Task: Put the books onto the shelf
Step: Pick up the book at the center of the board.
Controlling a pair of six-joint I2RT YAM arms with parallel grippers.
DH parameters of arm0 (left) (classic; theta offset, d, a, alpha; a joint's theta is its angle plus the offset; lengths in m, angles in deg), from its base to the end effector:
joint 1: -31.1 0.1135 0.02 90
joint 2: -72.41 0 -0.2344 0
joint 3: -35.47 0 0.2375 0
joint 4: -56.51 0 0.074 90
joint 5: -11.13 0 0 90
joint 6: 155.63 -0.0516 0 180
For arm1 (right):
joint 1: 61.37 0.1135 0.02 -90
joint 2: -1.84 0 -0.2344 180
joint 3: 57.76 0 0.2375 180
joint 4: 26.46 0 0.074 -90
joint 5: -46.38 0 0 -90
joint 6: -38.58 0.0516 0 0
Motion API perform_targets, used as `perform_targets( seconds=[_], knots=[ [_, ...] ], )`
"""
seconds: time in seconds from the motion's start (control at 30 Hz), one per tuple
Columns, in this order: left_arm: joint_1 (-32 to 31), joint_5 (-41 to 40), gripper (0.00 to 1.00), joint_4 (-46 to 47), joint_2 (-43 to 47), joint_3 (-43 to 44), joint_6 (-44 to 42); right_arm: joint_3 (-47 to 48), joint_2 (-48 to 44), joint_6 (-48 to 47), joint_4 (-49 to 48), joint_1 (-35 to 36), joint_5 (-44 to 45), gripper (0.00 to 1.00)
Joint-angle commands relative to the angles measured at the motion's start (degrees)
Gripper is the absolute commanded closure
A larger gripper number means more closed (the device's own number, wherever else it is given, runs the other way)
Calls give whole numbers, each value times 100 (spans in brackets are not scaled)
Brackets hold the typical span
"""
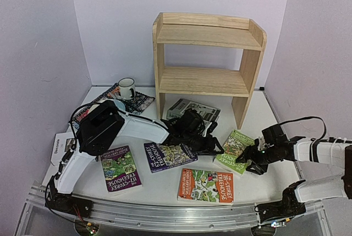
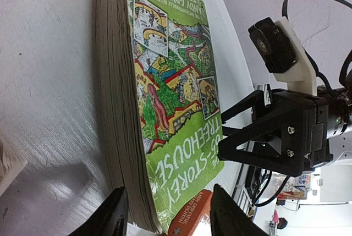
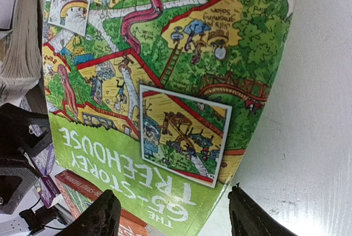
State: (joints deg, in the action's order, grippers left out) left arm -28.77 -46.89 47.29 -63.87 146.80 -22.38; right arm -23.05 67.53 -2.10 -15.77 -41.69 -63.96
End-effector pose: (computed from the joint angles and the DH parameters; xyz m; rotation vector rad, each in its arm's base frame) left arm 0.2284 -0.4480 0.1092 0.7449 2.4451 -1.4989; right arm 0.1997 0.0905 0.1235 0.4372 2.4256 0.9875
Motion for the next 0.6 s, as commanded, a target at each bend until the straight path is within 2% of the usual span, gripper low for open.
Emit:
perform_targets(
  seconds=[0.0,0.1,0.27,0.43,0.57],
  knots=[
    [-67,225,58,-21,-116,191,-144,39,55,-54,168,32,-24,33],
    [-77,421,60,-22,-234,307,-173,39,73,-46,135,31,-38,33],
    [-86,607,59,-18,-364,389,-92,52,54,-37,112,29,-72,33],
    [-91,734,73,58,-372,500,-28,-24,69,-19,67,32,-21,34],
    [-86,789,79,210,-254,544,66,-50,82,-10,39,33,-49,34]
  ],
)
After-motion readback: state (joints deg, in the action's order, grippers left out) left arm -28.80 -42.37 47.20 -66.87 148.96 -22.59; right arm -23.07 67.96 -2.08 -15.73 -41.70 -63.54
